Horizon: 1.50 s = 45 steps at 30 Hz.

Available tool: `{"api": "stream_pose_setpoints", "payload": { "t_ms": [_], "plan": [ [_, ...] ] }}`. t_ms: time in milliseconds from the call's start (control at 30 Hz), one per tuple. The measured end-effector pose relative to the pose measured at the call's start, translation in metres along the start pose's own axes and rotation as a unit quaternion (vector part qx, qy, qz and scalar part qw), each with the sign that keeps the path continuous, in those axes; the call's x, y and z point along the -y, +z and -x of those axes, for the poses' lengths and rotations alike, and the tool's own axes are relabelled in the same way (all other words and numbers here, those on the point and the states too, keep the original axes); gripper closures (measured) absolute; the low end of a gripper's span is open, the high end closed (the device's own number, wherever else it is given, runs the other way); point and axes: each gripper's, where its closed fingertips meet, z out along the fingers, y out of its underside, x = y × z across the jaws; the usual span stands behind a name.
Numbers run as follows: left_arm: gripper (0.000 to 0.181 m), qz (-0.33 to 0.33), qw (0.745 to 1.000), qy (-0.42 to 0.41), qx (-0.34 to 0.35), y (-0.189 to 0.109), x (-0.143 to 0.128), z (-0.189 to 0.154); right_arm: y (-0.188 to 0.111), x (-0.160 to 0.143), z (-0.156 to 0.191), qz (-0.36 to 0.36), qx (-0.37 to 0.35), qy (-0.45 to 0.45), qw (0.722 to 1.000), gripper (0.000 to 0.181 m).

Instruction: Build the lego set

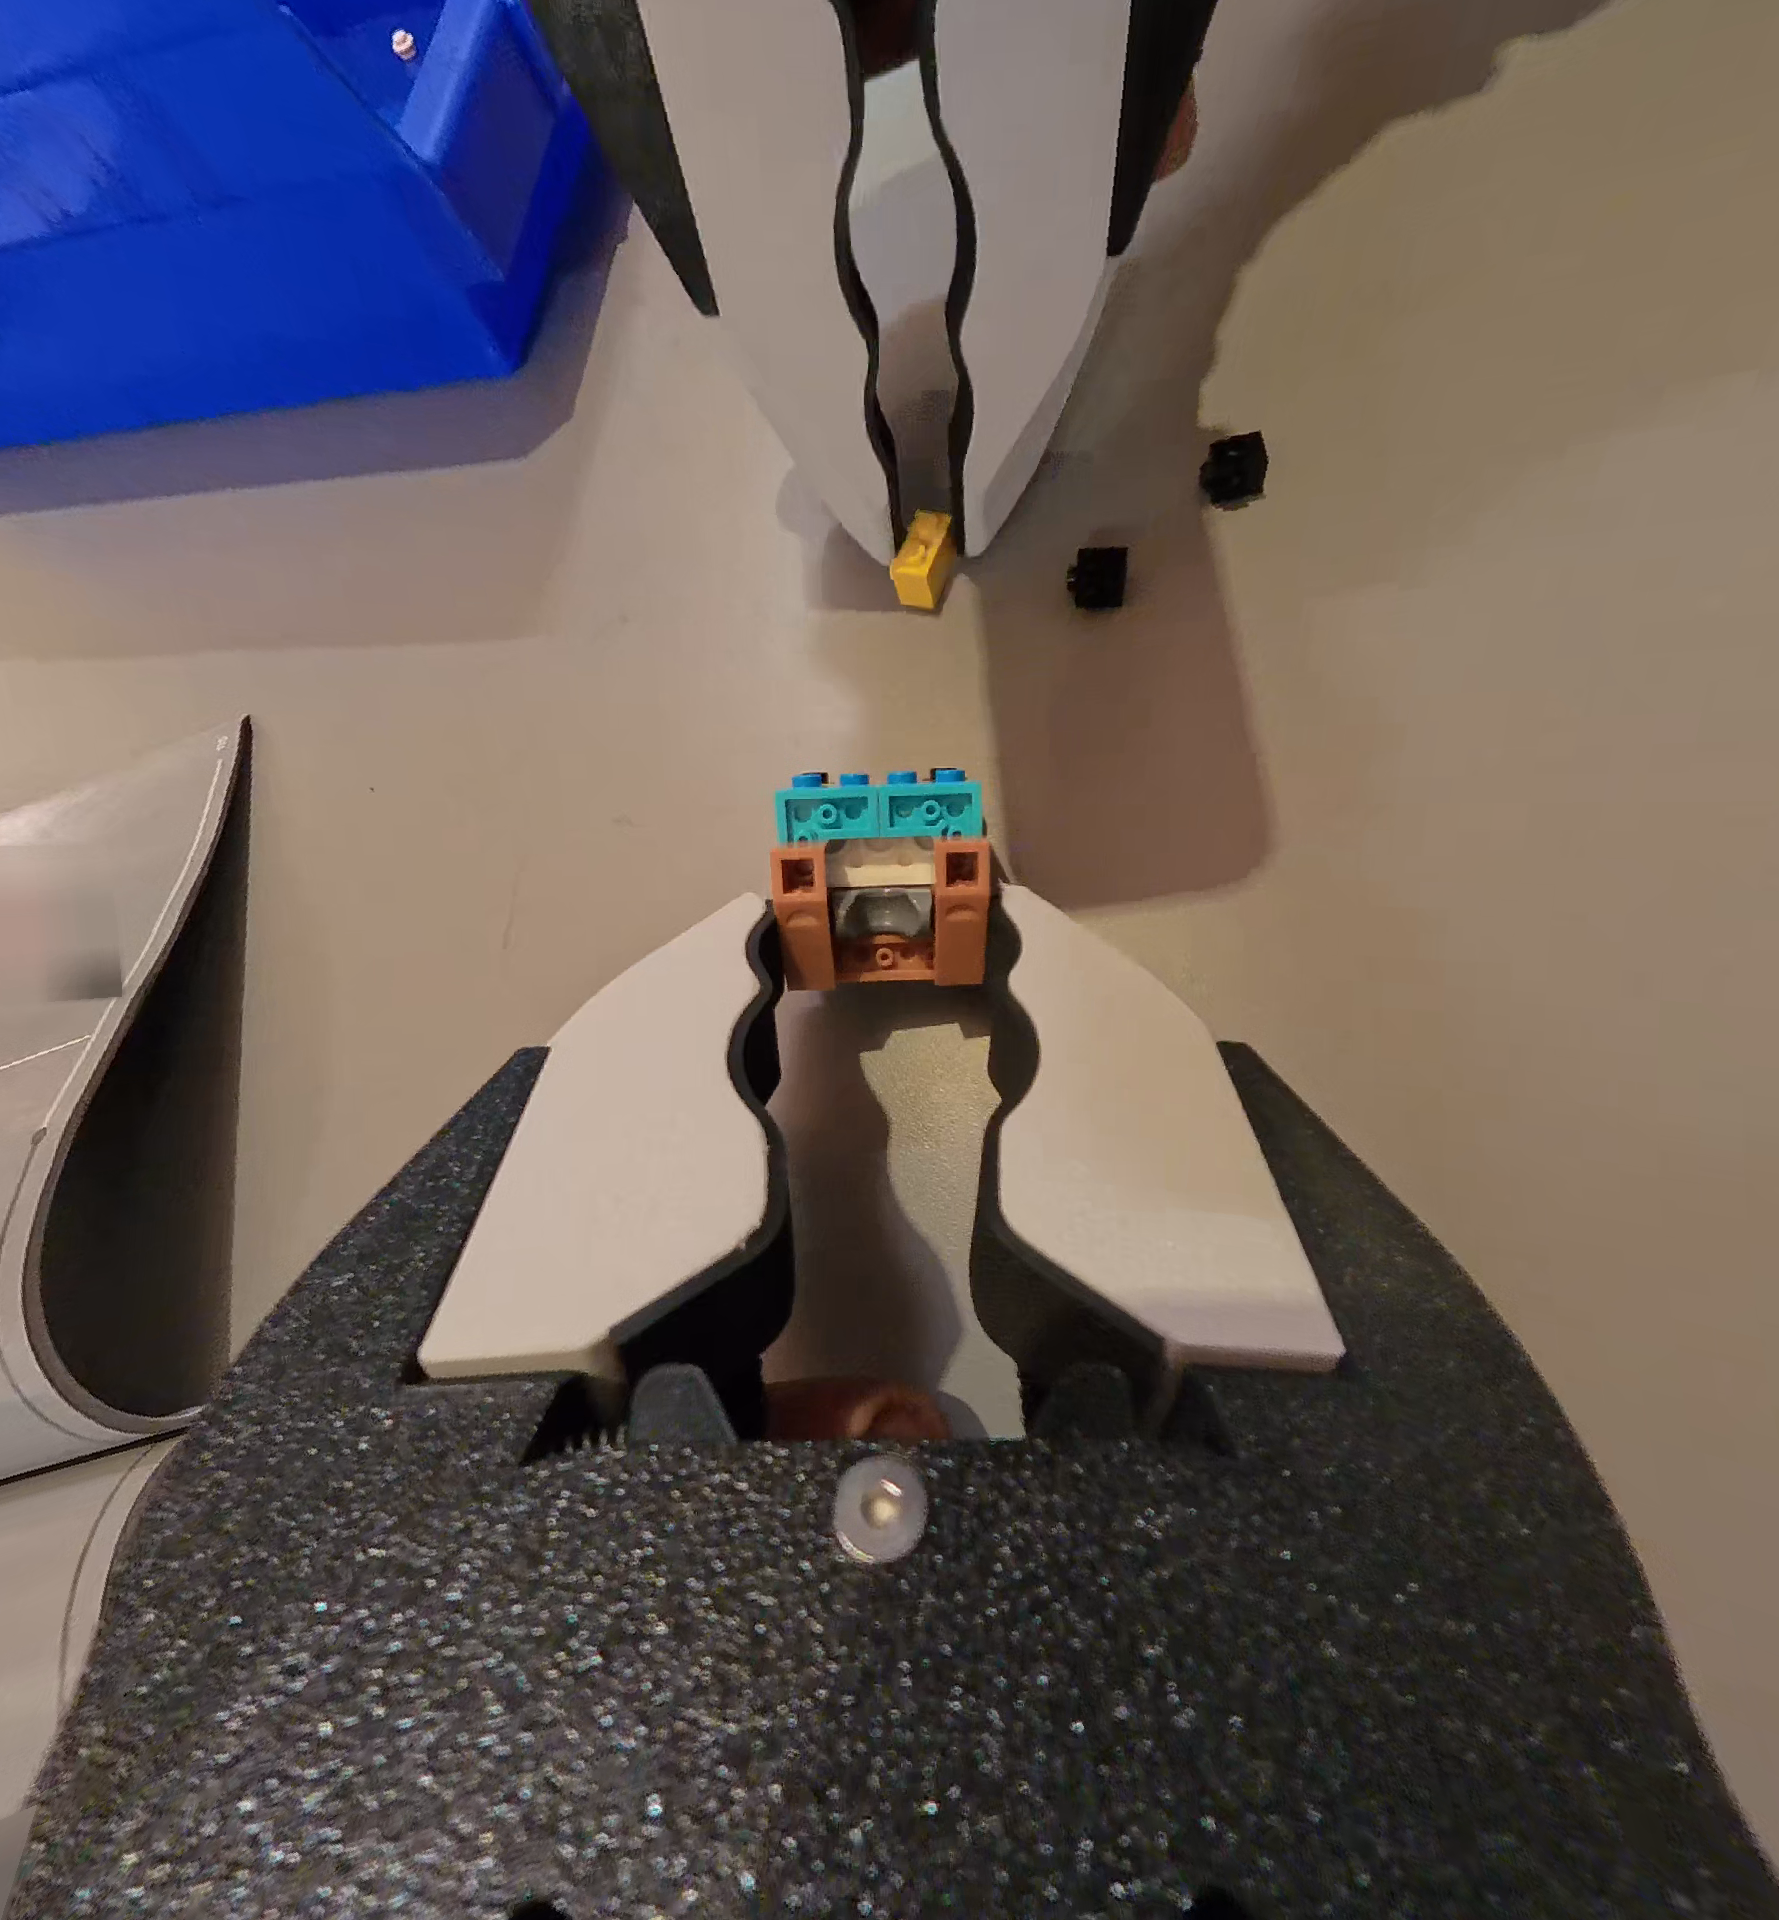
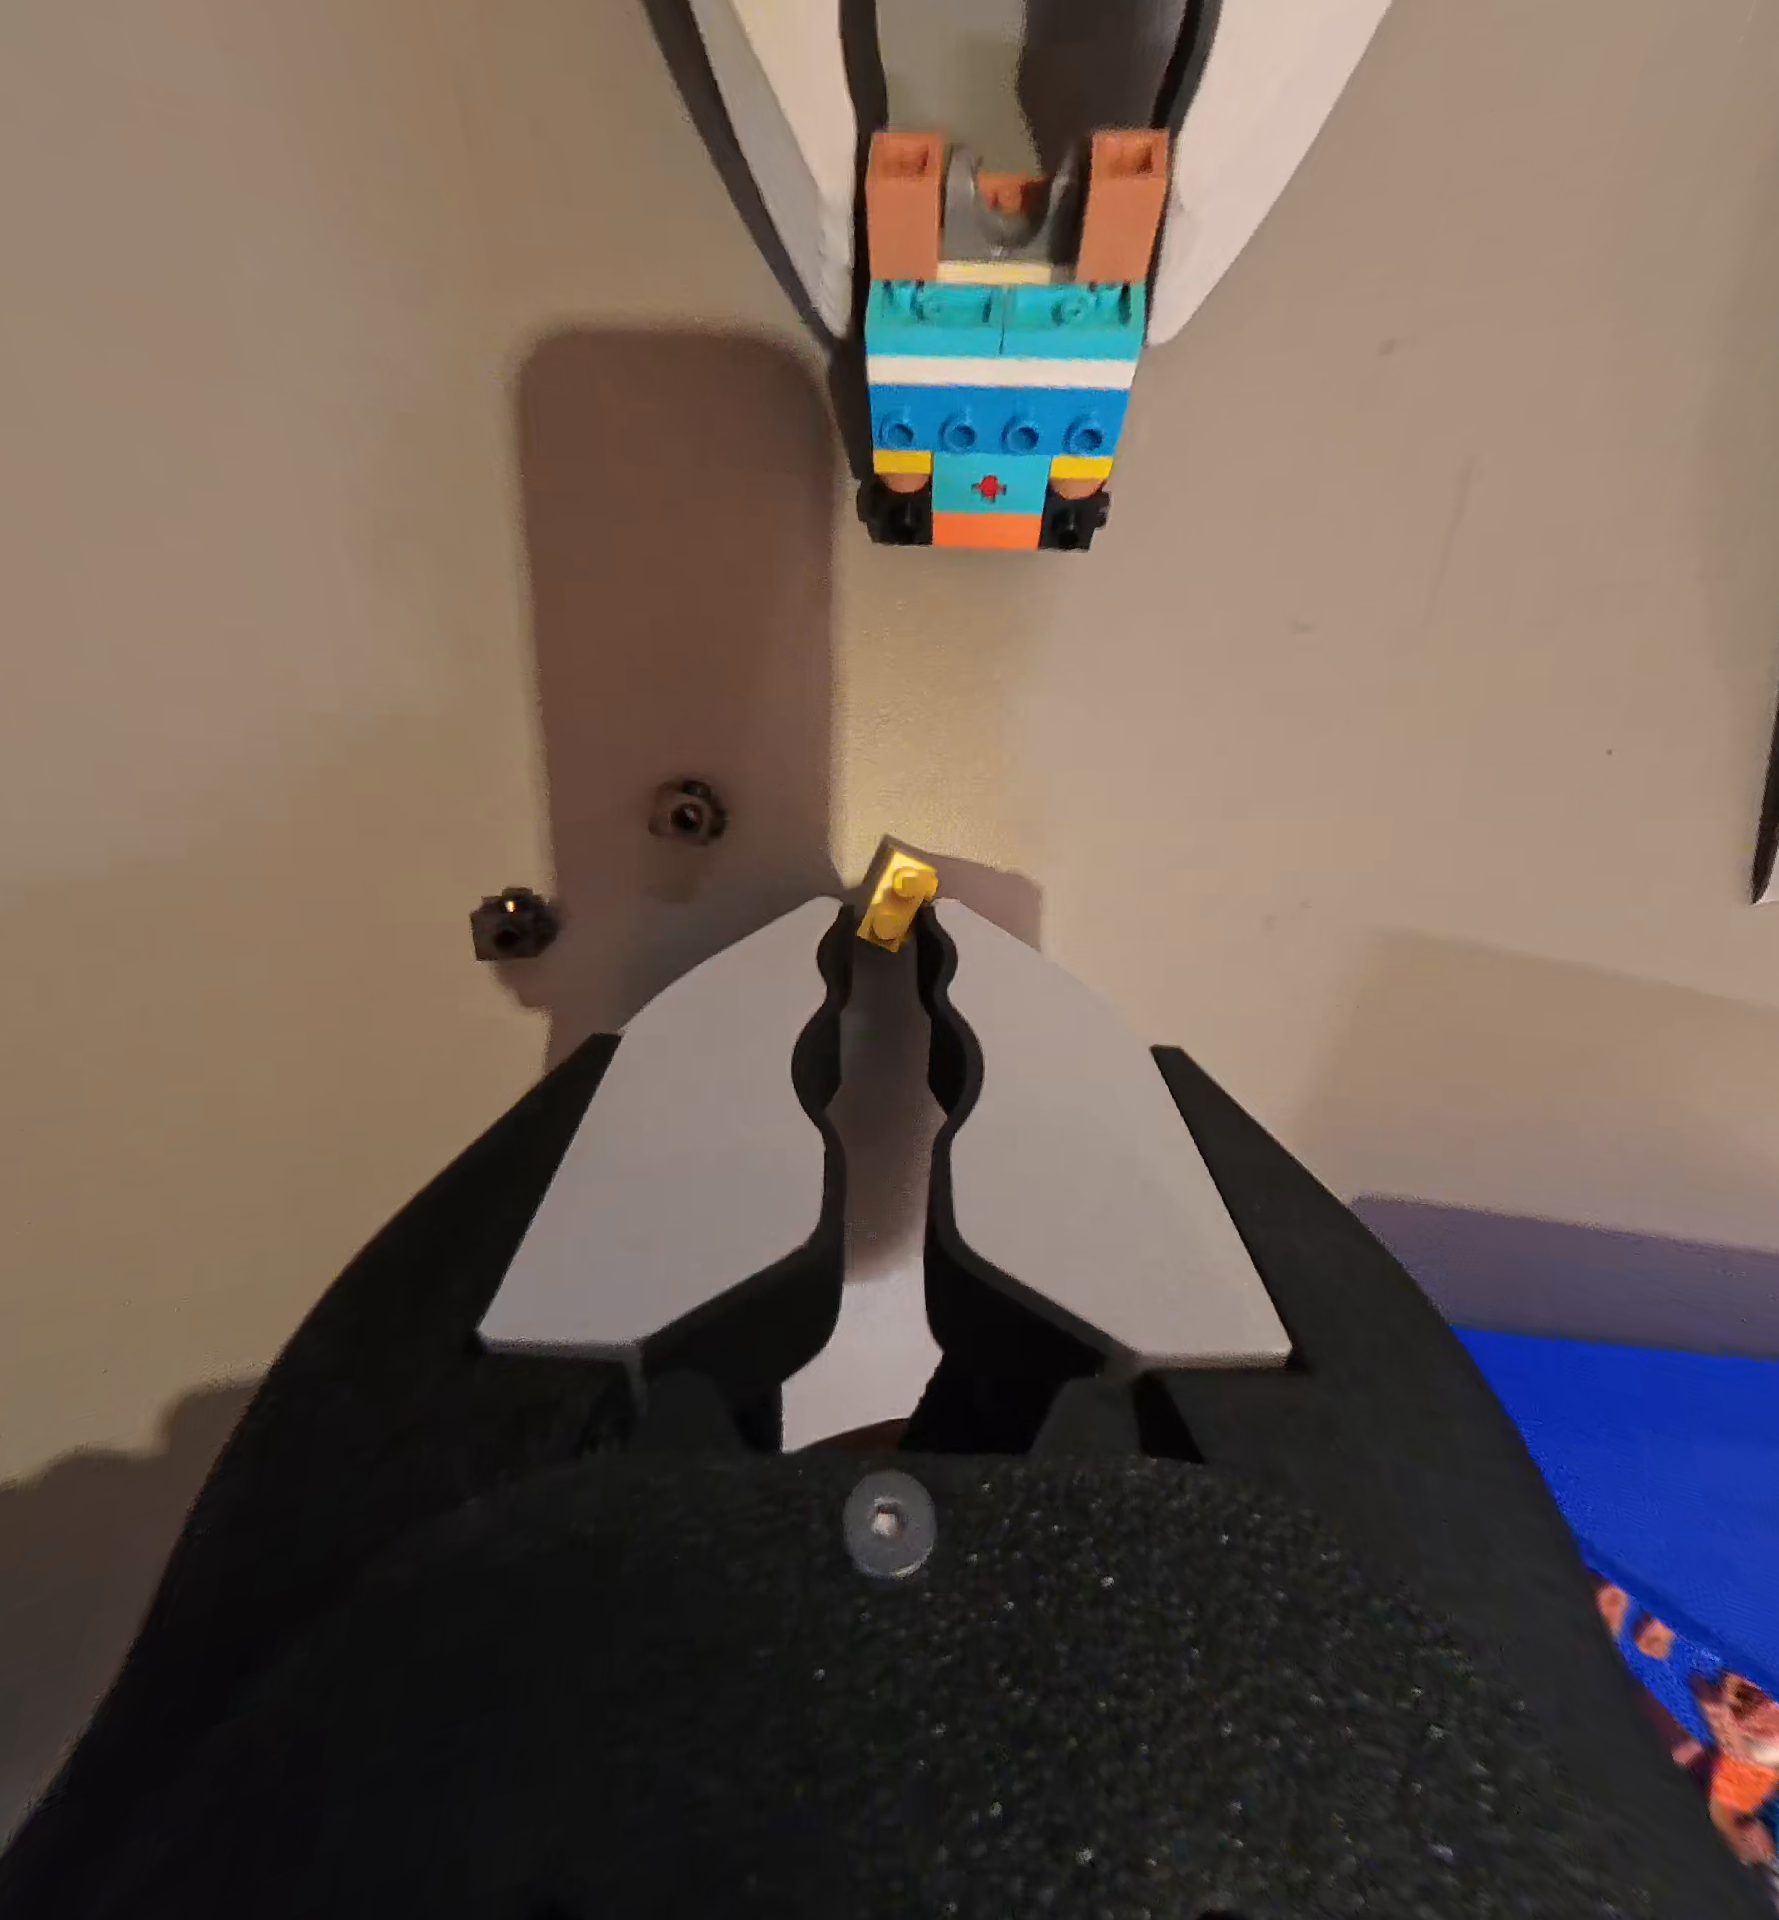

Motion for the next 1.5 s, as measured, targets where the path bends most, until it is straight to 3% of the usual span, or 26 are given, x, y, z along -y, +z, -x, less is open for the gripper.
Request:
{"api": "stream_pose_setpoints", "payload": {
  "t_ms": [133,267,400,500,600,733,900,1100,1300,1400,1500],
  "plan": [
    [0.144,-0.002,1.000,-0.005,-0.004,0.000,0.000,0.000,-0.004,0.013,-0.003,-0.078,-0.014,0.014,0.997,0.170],
    [0.137,-0.037,0.998,-0.042,-0.027,-0.007,0.008,-0.001,-0.024,0.043,-0.016,-0.232,-0.070,0.018,0.970,0.171],
    [0.135,-0.110,0.988,-0.097,-0.055,-0.025,0.028,0.004,-0.059,0.072,-0.030,-0.406,-0.161,0.016,0.899,0.171],
    [0.135,-0.198,0.961,-0.168,-0.090,-0.045,0.051,0.010,-0.084,0.085,-0.034,-0.489,-0.243,-0.014,0.838,0.171],
    [0.136,-0.287,0.906,-0.271,-0.150,-0.065,0.070,0.019,-0.084,0.094,-0.034,-0.474,-0.311,-0.063,0.822,0.171],
    [0.137,-0.316,0.845,-0.371,-0.221,-0.068,0.071,0.024,-0.077,0.109,-0.030,-0.433,-0.372,-0.139,0.809,0.170],
    [0.141,-0.333,0.800,-0.414,-0.279,-0.069,0.075,0.021,-0.082,0.125,-0.025,-0.408,-0.430,-0.212,0.777,0.171],
    [0.151,-0.345,0.776,-0.418,-0.322,-0.074,0.079,0.015,-0.084,0.130,-0.021,-0.384,-0.468,-0.265,0.751,0.171],
    [0.152,-0.340,0.774,-0.403,-0.350,-0.073,0.083,0.004,-0.085,0.132,-0.017,-0.388,-0.474,-0.278,0.740,0.171],
    [0.161,-0.343,0.782,-0.394,-0.341,-0.073,0.083,0.005,-0.083,0.130,-0.020,-0.382,-0.479,-0.276,0.741,0.171],
    [0.164,-0.331,0.821,-0.368,-0.285,-0.065,0.079,0.009,-0.078,0.125,-0.025,-0.379,-0.475,-0.261,0.750,0.171]
  ]
}}
